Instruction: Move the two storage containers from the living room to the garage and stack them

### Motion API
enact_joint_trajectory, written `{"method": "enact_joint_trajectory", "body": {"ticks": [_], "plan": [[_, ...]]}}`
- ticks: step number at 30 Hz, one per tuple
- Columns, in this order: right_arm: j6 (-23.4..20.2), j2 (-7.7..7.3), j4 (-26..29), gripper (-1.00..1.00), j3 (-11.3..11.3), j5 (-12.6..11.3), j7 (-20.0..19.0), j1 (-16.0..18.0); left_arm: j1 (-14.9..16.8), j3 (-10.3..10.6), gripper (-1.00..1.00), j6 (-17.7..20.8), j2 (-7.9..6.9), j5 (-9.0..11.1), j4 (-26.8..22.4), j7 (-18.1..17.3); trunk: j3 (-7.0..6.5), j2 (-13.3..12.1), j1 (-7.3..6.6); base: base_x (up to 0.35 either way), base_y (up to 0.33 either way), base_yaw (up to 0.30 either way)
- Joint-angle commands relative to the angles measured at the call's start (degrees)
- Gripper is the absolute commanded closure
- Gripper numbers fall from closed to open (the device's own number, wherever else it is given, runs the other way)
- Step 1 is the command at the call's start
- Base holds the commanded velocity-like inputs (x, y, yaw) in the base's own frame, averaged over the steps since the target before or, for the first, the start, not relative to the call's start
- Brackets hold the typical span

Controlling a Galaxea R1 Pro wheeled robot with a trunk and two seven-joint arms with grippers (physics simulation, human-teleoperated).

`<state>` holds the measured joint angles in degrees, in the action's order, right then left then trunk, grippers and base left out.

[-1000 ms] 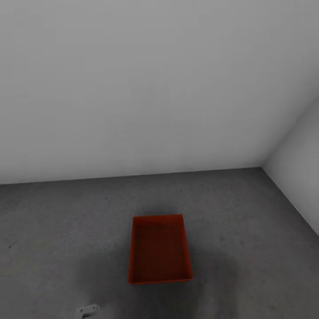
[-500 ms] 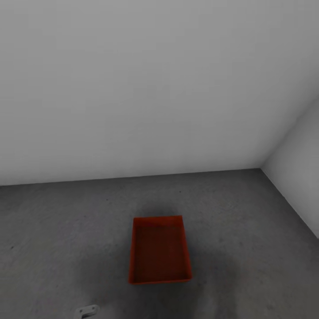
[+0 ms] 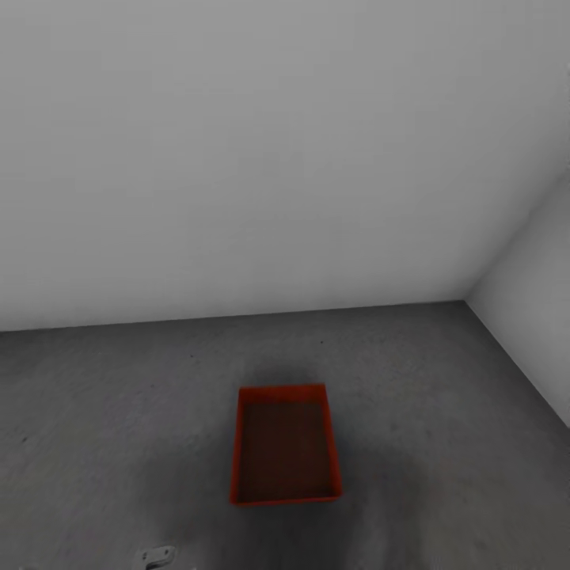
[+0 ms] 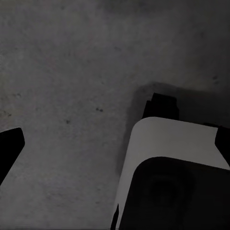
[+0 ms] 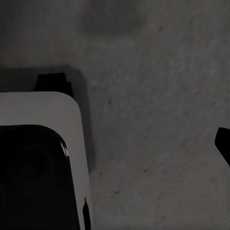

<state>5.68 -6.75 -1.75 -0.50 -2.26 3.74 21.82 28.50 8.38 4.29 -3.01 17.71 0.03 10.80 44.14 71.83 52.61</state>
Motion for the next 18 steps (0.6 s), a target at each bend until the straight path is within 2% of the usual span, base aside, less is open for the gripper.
{"method": "enact_joint_trajectory", "body": {"ticks": [1, 5, 10, 15, 18], "plan": [[0.38, 0.02, -0.19, -1.0, -0.03, -0.23, 0.04, 0.07, -0.08, 0.5, -1.0, 0.18, 0.01, 0.48, -0.01, 0.15, 0.03, 0.02, -0.03, -0.25, 0.0, 0.0], [0.38, 0.04, -0.19, -1.0, -0.03, -0.26, 0.08, 0.07, -1.85, 0.5, -1.0, 0.05, -0.04, 0.49, -0.03, 0.11, 0.03, 0.02, -0.03, -0.309, 0.0, 0.0], [0.38, 0.06, -0.19, -1.0, -0.03, -0.28, 0.12, 0.07, -2.39, 0.5, -1.0, 0.02, 0.12, 0.69, -0.03, 0.03, 0.03, 0.02, -0.03, -0.337, 0.0, 0.0], [0.25, 0.07, -0.19, -1.0, -0.03, -0.32, 0.75, 0.07, -2.49, 0.5, -1.0, -0.04, 0.12, 3.6, -0.03, -0.02, 0.03, 0.02, -0.03, -0.341, 0.0, 0.0], [0.26, 0.07, -0.19, -1.0, -0.03, -0.36, 0.87, 0.07, -2.52, 0.5, -1.0, -0.06, 0.06, 4.34, -0.05, 0.0, 0.03, 0.02, -0.03, -0.266, 0.0, 0.0]]}}
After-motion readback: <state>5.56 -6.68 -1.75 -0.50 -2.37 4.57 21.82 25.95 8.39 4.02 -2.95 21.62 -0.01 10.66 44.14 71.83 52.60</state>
